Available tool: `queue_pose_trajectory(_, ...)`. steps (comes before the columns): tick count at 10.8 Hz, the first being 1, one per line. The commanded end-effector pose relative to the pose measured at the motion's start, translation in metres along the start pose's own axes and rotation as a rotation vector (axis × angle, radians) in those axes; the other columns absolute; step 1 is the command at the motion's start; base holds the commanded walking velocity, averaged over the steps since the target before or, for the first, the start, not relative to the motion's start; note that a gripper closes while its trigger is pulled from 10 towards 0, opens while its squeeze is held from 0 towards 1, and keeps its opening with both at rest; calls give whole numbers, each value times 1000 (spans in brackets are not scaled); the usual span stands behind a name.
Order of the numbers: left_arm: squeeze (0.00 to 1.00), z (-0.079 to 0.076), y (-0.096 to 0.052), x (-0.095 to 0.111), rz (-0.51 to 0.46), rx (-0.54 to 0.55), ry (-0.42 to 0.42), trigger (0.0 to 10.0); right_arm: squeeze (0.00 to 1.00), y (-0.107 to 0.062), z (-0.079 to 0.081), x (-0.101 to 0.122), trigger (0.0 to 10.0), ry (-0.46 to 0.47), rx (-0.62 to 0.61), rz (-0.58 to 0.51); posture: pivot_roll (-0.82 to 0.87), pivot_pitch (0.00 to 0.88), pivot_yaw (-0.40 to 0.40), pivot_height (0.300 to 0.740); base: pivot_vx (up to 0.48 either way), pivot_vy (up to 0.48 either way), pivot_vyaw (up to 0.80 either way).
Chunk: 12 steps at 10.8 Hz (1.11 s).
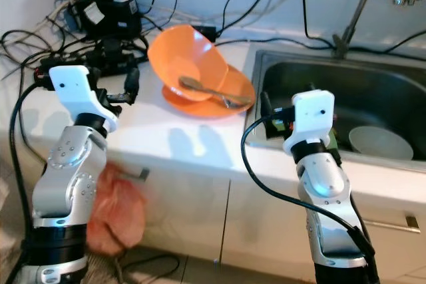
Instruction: Kitchen organization
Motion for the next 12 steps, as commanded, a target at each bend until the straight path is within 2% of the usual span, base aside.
queue_pose_trajectory(1, 0, -13, 3, 5, -12, -39, -6, 10000, 0, -1, -9, 1, 10000, -2, -33, 2, 72, 0, 25, 740, 0, 0, 0)
queue_pose_trajectory(2, 0, -13, 3, 6, -14, -39, 6, 10000, 0, -1, -10, -1, 10000, 1, -41, 9, 73, 0, 27, 740, 0, 0, 0)
queue_pose_trajectory(5, 0, -12, 2, 3, -5, -43, 17, 10000, 0, -1, -11, -3, 10000, 1, -44, 17, 74, 0, 30, 740, 0, 0, -800)
queue_pose_trajectory(12, 0, -6, 1, -4, 17, -20, 12, 10000, 0, 0, -7, -2, 10000, -12, -14, 7, 78, 0, 22, 740, 0, -403, 0)
Point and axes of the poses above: a point about 5 cm out from each wrist's last joint towards the gripper, its own y axis pointing out of the wrist towards the gripper, its own x axis along the axis of the wrist's last joint, z = x × y, the point moved 6 cm from there along y, pointing out of the wrist towards the gripper, and after that the axes turned 8 degrees about y, right-handed, at the moved point
